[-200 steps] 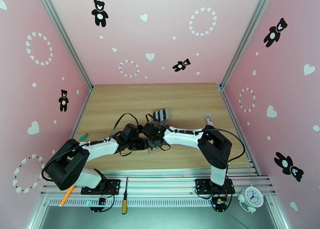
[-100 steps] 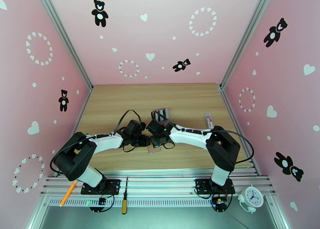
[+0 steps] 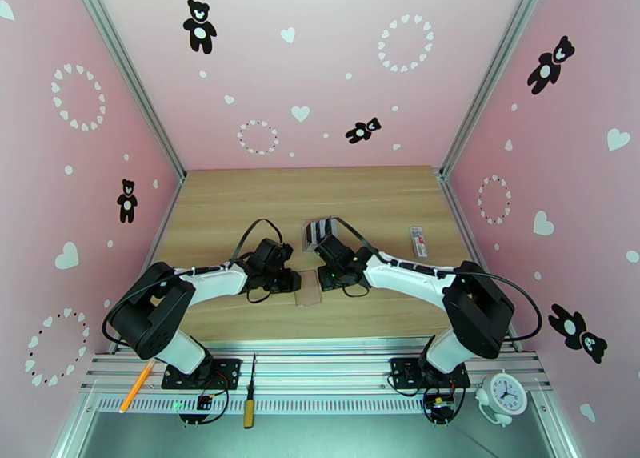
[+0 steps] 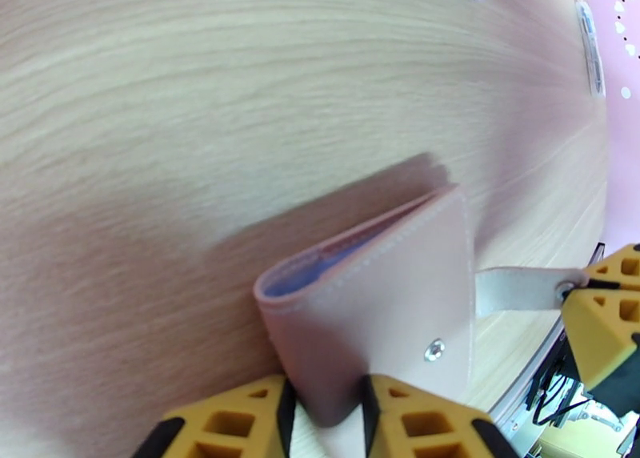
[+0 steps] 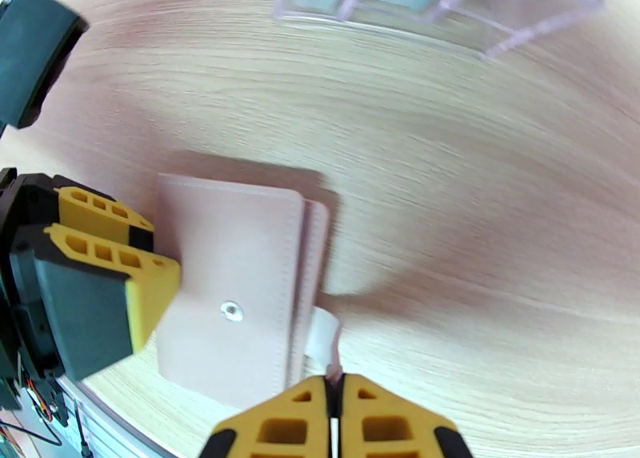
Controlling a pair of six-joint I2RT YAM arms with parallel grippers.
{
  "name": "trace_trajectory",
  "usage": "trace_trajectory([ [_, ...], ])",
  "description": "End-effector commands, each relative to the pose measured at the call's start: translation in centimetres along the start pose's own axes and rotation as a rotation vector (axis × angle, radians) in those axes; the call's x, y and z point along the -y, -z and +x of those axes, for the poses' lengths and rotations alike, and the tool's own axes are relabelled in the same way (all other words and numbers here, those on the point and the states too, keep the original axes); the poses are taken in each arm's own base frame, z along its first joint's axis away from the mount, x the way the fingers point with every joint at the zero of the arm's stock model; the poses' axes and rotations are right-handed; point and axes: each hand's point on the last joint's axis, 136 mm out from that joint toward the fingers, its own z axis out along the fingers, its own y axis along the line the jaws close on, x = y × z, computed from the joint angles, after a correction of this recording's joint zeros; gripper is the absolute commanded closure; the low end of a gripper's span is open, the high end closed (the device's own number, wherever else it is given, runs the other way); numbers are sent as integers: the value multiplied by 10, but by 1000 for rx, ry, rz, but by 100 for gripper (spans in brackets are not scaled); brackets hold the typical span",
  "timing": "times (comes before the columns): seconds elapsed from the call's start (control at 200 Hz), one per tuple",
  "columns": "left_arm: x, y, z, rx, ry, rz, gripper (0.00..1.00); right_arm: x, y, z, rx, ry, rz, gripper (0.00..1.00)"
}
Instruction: Put the credit cards into the card holder
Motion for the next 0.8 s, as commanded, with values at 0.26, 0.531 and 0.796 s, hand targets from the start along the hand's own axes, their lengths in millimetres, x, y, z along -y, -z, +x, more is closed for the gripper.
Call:
trace_trajectory([
  [0.26,-23,-6,15,-41,15,-78,69,21,-5,10,-17,-42,14,82],
  [0.531,-23,-5,16,-43,11,-80,70,36,-9,11,-25,-20,93,73],
  [0.796,-24,-5,16,-44,10,-82,70,43,-18,12,-53,-4,140,72],
])
